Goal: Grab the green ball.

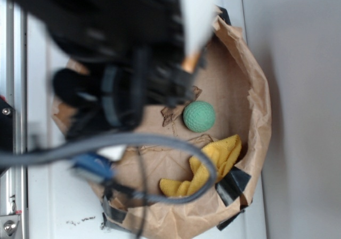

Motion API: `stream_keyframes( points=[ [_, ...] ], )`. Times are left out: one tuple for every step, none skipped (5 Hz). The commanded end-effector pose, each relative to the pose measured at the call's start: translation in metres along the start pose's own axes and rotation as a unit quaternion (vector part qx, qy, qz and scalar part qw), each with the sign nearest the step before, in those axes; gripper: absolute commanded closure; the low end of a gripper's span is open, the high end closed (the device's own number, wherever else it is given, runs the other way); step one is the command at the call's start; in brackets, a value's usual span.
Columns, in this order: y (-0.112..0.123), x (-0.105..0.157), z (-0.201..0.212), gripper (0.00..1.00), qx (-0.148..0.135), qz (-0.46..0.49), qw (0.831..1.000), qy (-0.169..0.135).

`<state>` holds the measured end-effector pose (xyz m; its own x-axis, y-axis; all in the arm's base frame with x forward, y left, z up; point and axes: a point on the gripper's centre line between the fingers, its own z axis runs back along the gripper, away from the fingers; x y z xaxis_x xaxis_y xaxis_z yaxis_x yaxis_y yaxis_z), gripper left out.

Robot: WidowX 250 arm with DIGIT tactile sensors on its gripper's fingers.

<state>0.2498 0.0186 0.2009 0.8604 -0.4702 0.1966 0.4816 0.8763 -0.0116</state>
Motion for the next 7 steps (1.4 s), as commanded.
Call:
stream_keyframes(
  points=[
    [0.015, -0.008, -0.073, 0.0, 0.039, -0.017, 0.999, 0.008],
    [0.031, -0.011, -0.101, 0.0, 0.032, 0.008, 0.999, 0.038],
    [0.048, 0.001, -0.119, 0.0, 0.025, 0.024, 0.999, 0.042],
    [0.054, 0.018, -0.144, 0.0, -0.001, 0.025, 0.999, 0.042],
    [0.049, 0.022, -0.173, 0.0, 0.014, 0.015, 0.998, 0.057],
    [0.047, 0.015, -0.186, 1.0, 0.025, 0.028, 0.997, 0.061],
    [0.049, 0.015, -0.181, 1.0, 0.037, 0.04, 0.997, 0.053]
  ],
)
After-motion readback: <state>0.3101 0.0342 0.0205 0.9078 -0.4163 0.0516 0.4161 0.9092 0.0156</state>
